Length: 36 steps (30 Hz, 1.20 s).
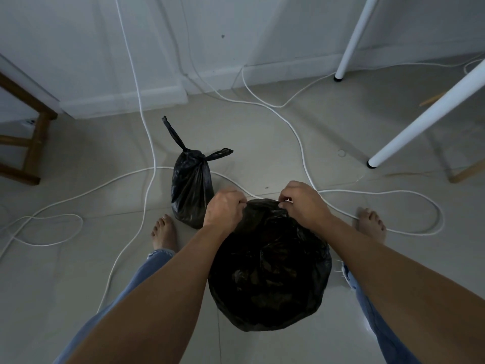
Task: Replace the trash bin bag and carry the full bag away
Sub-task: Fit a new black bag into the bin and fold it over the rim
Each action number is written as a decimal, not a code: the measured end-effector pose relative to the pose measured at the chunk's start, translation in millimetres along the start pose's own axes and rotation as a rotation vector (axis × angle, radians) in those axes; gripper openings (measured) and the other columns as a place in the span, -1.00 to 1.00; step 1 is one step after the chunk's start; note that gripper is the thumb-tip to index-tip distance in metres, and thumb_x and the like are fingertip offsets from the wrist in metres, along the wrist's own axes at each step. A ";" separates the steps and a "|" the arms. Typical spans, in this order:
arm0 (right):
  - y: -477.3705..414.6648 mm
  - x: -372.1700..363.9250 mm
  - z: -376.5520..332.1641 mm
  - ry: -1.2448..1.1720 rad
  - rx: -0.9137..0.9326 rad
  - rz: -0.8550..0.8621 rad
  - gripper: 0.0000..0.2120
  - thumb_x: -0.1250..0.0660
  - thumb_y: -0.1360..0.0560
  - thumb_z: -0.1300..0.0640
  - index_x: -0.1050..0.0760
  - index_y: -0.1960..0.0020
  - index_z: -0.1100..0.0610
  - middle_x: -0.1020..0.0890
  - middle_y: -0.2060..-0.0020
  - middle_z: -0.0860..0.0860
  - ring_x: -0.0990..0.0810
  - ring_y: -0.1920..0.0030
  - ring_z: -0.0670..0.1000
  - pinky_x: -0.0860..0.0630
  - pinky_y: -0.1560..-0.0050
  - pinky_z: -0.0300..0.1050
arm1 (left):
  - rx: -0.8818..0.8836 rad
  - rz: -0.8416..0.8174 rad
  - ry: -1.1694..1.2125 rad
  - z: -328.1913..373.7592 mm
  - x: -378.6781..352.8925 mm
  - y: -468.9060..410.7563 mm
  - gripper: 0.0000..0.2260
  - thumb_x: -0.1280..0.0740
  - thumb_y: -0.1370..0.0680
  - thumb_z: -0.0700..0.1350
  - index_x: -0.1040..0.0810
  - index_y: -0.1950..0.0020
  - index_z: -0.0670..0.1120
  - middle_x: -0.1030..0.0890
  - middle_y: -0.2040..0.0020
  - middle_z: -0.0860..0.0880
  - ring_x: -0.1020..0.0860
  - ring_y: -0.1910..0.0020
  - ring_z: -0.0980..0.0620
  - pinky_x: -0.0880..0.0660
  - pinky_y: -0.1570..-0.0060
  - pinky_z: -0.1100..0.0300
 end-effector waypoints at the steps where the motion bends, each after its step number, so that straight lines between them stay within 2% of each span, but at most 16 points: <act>1: -1.3 -0.5 -0.5 -0.014 0.004 -0.013 -0.91 -0.41 -0.43 0.17 -0.64 0.09 0.17 -0.59 0.10 0.07 -0.54 0.01 0.10 -0.34 0.08 -0.18 | -0.007 -0.014 0.009 0.2 -0.6 -0.7 -0.92 -0.39 -0.54 -0.23 -0.69 0.09 -0.18 -0.63 0.05 -0.10 -0.59 -0.01 -0.13 -0.56 0.01 0.03; 4: -2.9 -1.3 2.5 -0.077 -0.011 -0.067 -0.91 -0.41 -0.44 0.19 -0.64 0.08 0.17 -0.61 0.12 0.08 -0.56 0.05 0.10 -0.37 0.07 -0.16 | 0.027 -0.073 0.062 -7.4 -6.0 -4.2 -0.94 -0.38 -0.55 -0.24 -0.65 0.08 -0.18 -0.65 0.04 -0.11 -0.60 -0.02 -0.12 -0.51 -0.02 0.10; 8: -3.1 -1.1 11.7 -0.176 -0.068 -0.124 -0.91 -0.37 -0.47 0.19 -0.65 0.07 0.12 -0.66 0.13 0.04 -0.58 0.10 0.01 -0.42 0.08 -0.20 | 0.131 -0.109 0.155 -21.8 -7.5 -6.0 -0.90 -0.36 -0.56 -0.23 -0.66 0.05 -0.08 -0.67 0.05 -0.07 -0.61 0.02 -0.07 -0.54 -0.04 0.12; 14: -4.2 -1.4 15.7 -0.279 -0.109 -0.119 -0.89 -0.34 -0.48 0.21 -0.52 0.13 0.00 -0.61 0.27 -0.06 -0.54 0.26 -0.02 -0.45 0.17 -0.14 | 0.145 -0.133 0.223 -22.7 -3.9 -5.7 -0.87 -0.33 -0.56 -0.30 -0.62 -0.03 -0.13 -0.62 0.17 0.00 -0.53 0.14 0.07 -0.37 0.30 0.40; 16: -4.3 -1.1 14.8 -0.291 -0.106 -0.111 -0.88 -0.32 -0.48 0.23 -0.50 0.14 0.02 -0.59 0.28 -0.04 -0.52 0.29 -0.01 -0.43 0.19 -0.14 | 0.128 -0.121 0.240 -20.8 -2.0 -4.7 -0.86 -0.30 -0.55 -0.33 -0.60 -0.01 -0.13 -0.62 0.21 -0.01 -0.52 0.17 0.06 -0.36 0.31 0.54; 18: -5.4 -3.1 13.6 -0.277 -0.097 -0.118 -0.84 -0.31 -0.49 0.26 -0.53 0.16 0.02 -0.61 0.26 -0.03 -0.55 0.25 0.02 -0.46 0.17 -0.13 | 0.131 -0.123 0.242 -20.2 -3.4 -3.9 -0.84 -0.28 -0.55 -0.33 -0.62 0.04 -0.13 -0.61 0.23 -0.05 -0.52 0.20 0.03 -0.36 0.33 0.50; 21: -8.3 -7.8 15.4 -0.214 -0.091 -0.121 -0.79 -0.28 -0.49 0.30 -0.62 0.15 0.05 -0.68 0.14 0.04 -0.61 0.08 0.06 -0.50 0.00 -0.09 | 0.119 -0.141 0.209 -17.5 -7.7 -4.7 -0.79 -0.27 -0.59 -0.32 -0.69 0.02 -0.14 -0.61 0.17 -0.06 -0.53 0.17 0.01 -0.35 0.28 0.38; 23: -8.5 -8.9 17.4 -0.193 -0.115 -0.117 -0.80 -0.27 -0.51 0.29 -0.65 0.10 0.09 -0.68 0.06 0.06 -0.61 0.02 0.06 -0.50 -0.07 -0.10 | 0.096 -0.151 0.172 -16.2 -10.4 -4.5 -0.78 -0.28 -0.59 -0.31 -0.71 -0.03 -0.14 -0.67 0.04 -0.09 -0.58 0.07 -0.02 -0.38 0.09 0.38; 25: -7.2 -9.7 16.5 -0.157 -0.111 -0.130 -0.87 -0.32 -0.51 0.19 -0.65 0.05 0.11 -0.65 0.05 0.04 -0.59 0.01 0.04 -0.49 -0.06 -0.13 | 0.056 -0.147 0.121 -14.1 -12.3 -4.1 -0.80 -0.32 -0.56 -0.27 -0.72 -0.06 -0.15 -0.69 -0.04 -0.13 -0.62 -0.06 -0.09 -0.47 -0.12 0.25; 27: -4.4 -11.9 11.7 -0.105 -0.063 -0.163 -0.83 -0.42 -0.45 0.05 -0.63 0.02 0.12 -0.58 0.09 0.02 -0.54 0.06 0.01 -0.46 -0.01 -0.14 | 0.007 -0.145 0.059 -9.7 -11.0 -1.9 -0.83 -0.42 -0.53 -0.16 -0.72 -0.08 -0.14 -0.65 -0.05 -0.12 -0.59 -0.11 -0.10 -0.51 -0.19 0.13; 29: -3.3 -14.8 11.4 -0.039 -0.033 -0.182 -0.79 -0.46 -0.40 0.03 -0.62 0.02 0.11 -0.57 0.09 0.03 -0.54 0.04 0.04 -0.46 -0.02 -0.10 | -0.036 -0.181 -0.032 -5.7 -12.9 1.0 -0.77 -0.46 -0.52 -0.06 -0.70 -0.12 -0.13 -0.59 -0.10 -0.10 -0.52 -0.18 -0.05 -0.49 -0.22 0.10; 32: -3.8 -16.3 14.0 0.049 -0.024 -0.170 -0.84 -0.42 -0.41 0.06 -0.62 0.05 0.10 -0.62 0.08 0.07 -0.58 0.02 0.12 -0.49 0.00 -0.06 | -0.070 -0.201 -0.219 -0.6 -14.6 4.4 -0.79 -0.34 -0.60 -0.08 -0.66 -0.15 -0.15 -0.59 -0.13 -0.13 -0.52 -0.22 -0.12 -0.48 -0.21 0.04; 36: -3.7 -16.1 13.9 0.106 -0.034 -0.166 -0.84 -0.38 -0.44 0.06 -0.62 0.04 0.10 -0.65 0.07 0.10 -0.59 0.00 0.15 -0.51 0.00 -0.03 | -0.039 -0.185 -0.315 1.6 -15.1 6.9 -0.79 -0.29 -0.63 -0.08 -0.61 -0.17 -0.16 -0.60 -0.15 -0.16 -0.55 -0.21 -0.17 -0.49 -0.16 0.01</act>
Point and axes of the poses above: each hand's wrist, its own y-axis away from the middle knuckle, its own x-axis out of the back of the hand, z = x × y, the point moved 9 cm from there along -y, towards the middle knuckle
